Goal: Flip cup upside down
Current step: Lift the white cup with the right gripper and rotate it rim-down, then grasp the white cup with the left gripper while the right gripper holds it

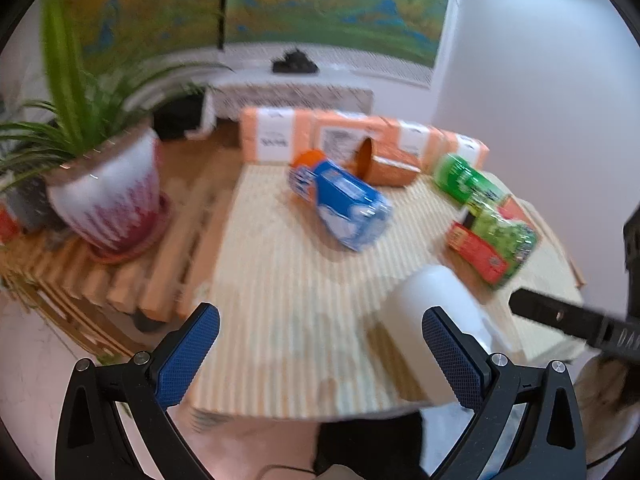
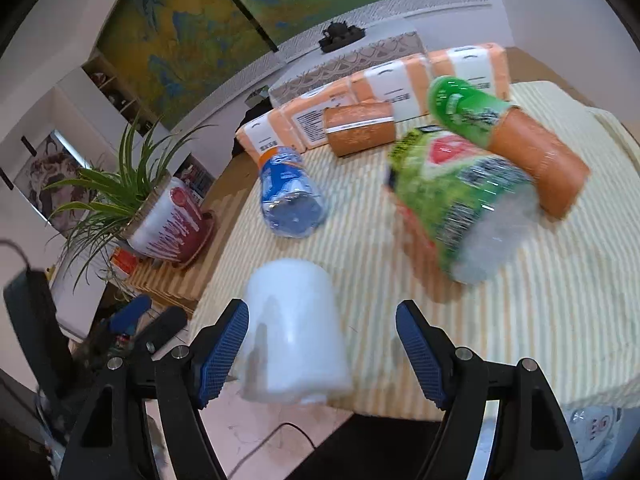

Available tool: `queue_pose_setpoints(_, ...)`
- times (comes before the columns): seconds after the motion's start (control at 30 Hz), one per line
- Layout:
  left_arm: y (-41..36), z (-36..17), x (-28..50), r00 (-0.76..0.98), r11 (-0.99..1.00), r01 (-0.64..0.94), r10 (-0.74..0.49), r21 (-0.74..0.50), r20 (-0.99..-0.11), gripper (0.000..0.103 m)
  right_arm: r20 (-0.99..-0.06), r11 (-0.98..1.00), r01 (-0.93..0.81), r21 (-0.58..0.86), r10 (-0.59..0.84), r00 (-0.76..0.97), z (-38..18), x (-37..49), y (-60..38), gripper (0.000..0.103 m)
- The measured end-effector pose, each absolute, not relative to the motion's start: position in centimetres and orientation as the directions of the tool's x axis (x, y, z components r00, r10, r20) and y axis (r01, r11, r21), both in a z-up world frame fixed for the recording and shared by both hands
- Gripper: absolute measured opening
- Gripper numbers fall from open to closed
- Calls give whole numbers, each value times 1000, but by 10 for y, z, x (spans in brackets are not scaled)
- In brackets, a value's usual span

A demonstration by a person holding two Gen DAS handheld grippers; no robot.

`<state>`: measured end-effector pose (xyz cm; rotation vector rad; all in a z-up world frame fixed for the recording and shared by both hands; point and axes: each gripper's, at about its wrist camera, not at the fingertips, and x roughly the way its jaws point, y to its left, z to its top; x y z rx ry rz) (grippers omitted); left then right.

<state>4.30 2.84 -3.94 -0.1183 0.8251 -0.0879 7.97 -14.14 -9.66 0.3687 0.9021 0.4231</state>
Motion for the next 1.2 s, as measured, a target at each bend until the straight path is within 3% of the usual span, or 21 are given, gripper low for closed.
queue_pose_setpoints(0.33, -3, -45, 82, 460, 952, -5, -270, -307, -846, 103, -674, 892, -149, 427, 424, 605, -107, 44, -189, 73)
queue_pose_setpoints(0.83, -27, -77, 116, 350, 917, -111, -325, -384, -879, 101, -663, 895, -115, 431, 401, 632, -113, 26, -217, 73)
queue_pose_setpoints(1.2, -31, -91, 126, 325, 915, -109, -337, -389, -884, 90, -666, 899, -96, 428, 385, 639, -117, 26, -221, 73)
